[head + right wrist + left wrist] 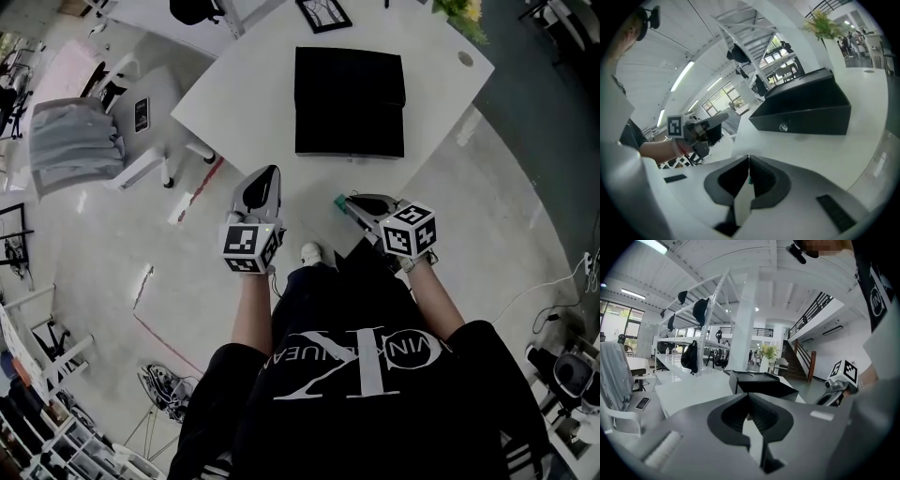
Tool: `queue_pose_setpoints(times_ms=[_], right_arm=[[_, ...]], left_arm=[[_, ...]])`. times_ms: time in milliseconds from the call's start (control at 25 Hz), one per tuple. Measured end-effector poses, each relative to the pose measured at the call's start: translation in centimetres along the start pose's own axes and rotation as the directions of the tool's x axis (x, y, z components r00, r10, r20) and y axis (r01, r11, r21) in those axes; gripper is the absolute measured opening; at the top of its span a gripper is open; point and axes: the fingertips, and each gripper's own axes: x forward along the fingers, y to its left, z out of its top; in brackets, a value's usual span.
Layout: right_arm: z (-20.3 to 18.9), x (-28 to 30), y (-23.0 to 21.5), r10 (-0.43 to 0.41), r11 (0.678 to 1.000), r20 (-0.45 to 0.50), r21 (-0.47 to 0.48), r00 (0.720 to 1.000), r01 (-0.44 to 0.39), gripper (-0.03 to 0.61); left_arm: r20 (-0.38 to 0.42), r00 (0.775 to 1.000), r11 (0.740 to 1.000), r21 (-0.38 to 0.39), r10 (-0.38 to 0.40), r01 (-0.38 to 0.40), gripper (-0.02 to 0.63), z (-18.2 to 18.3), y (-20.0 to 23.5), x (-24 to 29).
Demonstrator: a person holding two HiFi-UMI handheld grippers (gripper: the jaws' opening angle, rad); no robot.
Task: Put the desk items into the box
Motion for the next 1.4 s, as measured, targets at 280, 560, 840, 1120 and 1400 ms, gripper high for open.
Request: queue_pose_setpoints(times_ms=[280, 560, 840, 1120, 1400], right_arm=[[3.2, -0.8, 0.2, -0.005, 0.998, 0.047, -0.063, 0.999, 0.008, 0.020], [6.3, -1.5, -0.3, -0.014, 0.994, 0.088, -0.107, 0.996, 0.023, 0.020], [10.0, -2.0, -1.1, -0.020, 0.988, 0.136, -0.150, 0.990, 0.041, 0.020], [12.9, -1.6, -1.8, -0.020, 0.982, 0.151, -0.185, 0.988, 0.048, 0.020], [15.0, -0.5, -2.7, -0.022, 0.973, 0.132, -0.224, 0.991, 0.051, 0.020]], left_arm=[[0.012, 1.000, 1.000, 0.006, 0.004, -0.004, 0.011, 0.9, 0.7, 1.4], [0.035, 0.999, 1.000, 0.002, 0.023, -0.023, 0.011, 2.5, 1.4, 2.6], [0.057, 0.998, 1.000, -0.004, 0.024, -0.023, 0.011, 3.1, 1.8, 3.6], [0.077, 0.996, 0.999, -0.003, 0.044, -0.044, 0.011, 4.3, 2.7, 4.5], [0.074, 0.995, 0.998, -0.018, 0.068, -0.067, 0.011, 3.9, 4.0, 4.7]])
